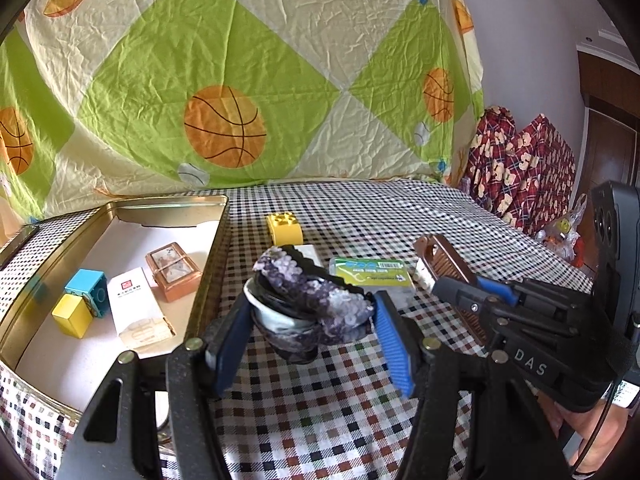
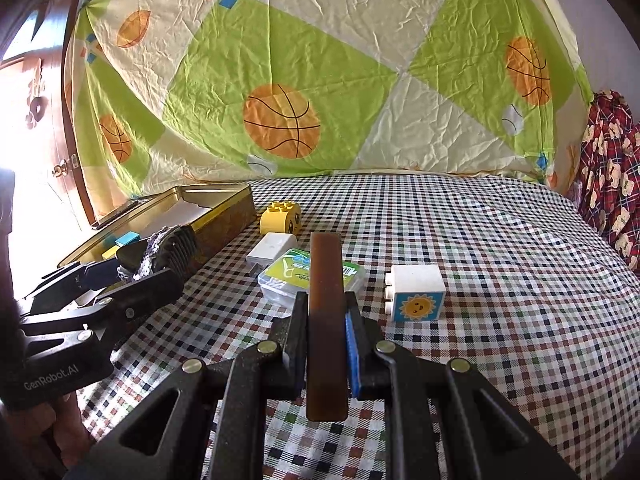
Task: Organize rigid objects
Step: 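Lift and carry the amethyst geode and brown stick toward the gold tin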
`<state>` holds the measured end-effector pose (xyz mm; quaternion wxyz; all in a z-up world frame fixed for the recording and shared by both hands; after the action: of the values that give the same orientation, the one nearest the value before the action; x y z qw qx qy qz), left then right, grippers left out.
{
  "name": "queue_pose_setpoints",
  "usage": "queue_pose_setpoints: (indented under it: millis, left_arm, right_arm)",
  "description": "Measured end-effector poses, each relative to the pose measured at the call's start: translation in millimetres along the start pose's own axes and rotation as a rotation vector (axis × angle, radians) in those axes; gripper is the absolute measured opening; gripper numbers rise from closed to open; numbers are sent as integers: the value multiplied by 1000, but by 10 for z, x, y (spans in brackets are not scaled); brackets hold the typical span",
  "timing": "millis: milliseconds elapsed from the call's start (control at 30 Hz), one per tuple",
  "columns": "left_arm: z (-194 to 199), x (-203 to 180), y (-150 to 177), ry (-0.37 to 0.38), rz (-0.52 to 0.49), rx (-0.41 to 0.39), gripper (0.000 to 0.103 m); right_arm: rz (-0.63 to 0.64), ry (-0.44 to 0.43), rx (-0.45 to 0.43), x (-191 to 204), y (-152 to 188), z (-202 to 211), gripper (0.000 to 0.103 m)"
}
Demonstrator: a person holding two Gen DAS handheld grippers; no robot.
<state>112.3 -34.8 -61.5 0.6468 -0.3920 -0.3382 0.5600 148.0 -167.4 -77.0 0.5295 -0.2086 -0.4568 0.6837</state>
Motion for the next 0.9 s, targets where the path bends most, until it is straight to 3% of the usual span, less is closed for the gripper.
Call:
queue_pose_setpoints:
  millis: [900]
  left_arm:
    - [251, 9, -22, -45, 0, -133, 60]
  right_arm:
    - [22, 13, -93, 54, -6, 160, 17]
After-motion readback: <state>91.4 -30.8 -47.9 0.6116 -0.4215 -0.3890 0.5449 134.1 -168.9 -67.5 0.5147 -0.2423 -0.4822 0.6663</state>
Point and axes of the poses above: each gripper's, at about its wrist camera, not at the fingertips, and z roughly against the way its jaws point, x to its left, y to its underside, the point moved 5 cm from there along -z, roughly the way its jaws point, and after that the axes turned 6 degrees about -z, right-handed, at the moved point
